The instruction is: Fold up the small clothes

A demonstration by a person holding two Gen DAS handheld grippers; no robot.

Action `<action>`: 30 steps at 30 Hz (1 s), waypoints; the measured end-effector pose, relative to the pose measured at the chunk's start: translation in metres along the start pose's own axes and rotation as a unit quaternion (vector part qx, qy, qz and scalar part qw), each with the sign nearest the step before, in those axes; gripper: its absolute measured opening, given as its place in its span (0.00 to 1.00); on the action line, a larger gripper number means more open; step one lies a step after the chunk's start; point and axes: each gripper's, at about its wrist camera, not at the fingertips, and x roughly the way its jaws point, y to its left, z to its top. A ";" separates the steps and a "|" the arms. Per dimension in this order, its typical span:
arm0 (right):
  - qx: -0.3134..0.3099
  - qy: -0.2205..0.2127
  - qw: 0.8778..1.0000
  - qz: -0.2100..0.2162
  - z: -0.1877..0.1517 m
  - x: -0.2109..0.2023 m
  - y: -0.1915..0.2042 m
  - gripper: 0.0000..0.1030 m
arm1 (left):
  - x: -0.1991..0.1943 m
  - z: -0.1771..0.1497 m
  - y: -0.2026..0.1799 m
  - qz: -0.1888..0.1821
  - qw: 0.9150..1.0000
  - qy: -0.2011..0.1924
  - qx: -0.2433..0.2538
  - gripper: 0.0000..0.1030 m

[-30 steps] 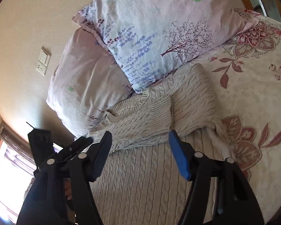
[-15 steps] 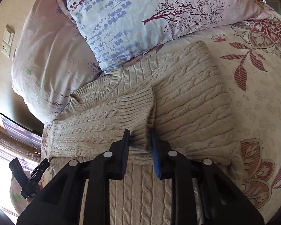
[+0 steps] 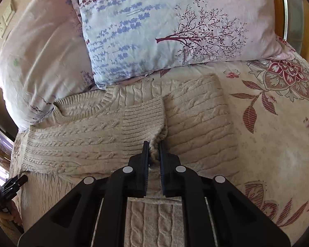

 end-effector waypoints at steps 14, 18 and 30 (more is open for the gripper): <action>0.109 0.014 0.990 0.092 -0.074 -0.113 -0.091 0.60 | -0.044 -0.043 0.023 -0.125 0.988 -0.001 -0.087 0.57; 0.133 0.034 0.983 0.124 -0.106 -0.122 -0.102 0.54 | -0.054 -0.063 0.023 -0.156 0.982 0.007 -0.106 0.57; 0.131 0.081 0.960 0.234 -0.170 -0.143 -0.085 0.31 | -0.084 -0.129 0.013 -0.248 0.959 0.016 -0.136 0.34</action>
